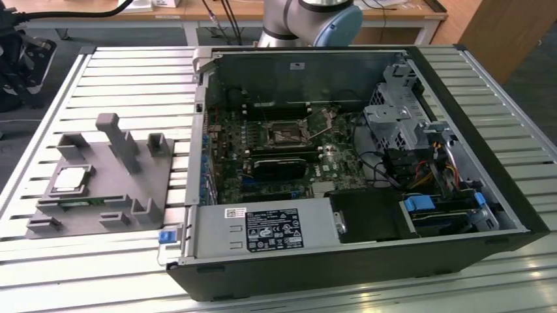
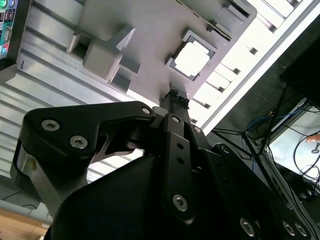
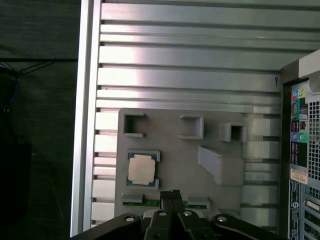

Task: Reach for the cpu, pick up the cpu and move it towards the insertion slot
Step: 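Pick up the cpu and move it towards the insertion slot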

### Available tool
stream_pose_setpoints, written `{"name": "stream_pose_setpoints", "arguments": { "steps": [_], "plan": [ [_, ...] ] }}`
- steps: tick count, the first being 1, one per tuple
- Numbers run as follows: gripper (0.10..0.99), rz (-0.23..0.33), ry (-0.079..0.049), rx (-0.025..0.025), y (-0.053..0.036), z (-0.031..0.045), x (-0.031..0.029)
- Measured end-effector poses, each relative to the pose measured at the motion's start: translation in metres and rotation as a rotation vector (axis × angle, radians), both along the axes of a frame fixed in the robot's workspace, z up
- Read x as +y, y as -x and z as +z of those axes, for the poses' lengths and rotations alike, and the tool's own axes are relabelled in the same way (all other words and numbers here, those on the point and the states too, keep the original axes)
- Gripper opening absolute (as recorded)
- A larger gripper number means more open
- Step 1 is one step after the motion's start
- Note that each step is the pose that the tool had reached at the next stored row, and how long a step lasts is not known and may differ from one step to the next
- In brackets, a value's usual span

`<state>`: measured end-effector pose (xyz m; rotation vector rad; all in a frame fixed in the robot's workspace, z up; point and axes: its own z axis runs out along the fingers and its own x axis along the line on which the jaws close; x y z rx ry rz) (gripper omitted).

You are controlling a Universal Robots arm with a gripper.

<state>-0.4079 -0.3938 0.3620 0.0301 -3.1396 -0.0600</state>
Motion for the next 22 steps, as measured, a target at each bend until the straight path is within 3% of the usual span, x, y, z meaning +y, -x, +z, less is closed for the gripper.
{"name": "stream_pose_setpoints", "arguments": {
  "steps": [22],
  "plan": [
    [0.106,0.0,0.0,0.0002,0.0088,-0.001,0.0]
  ]
}}
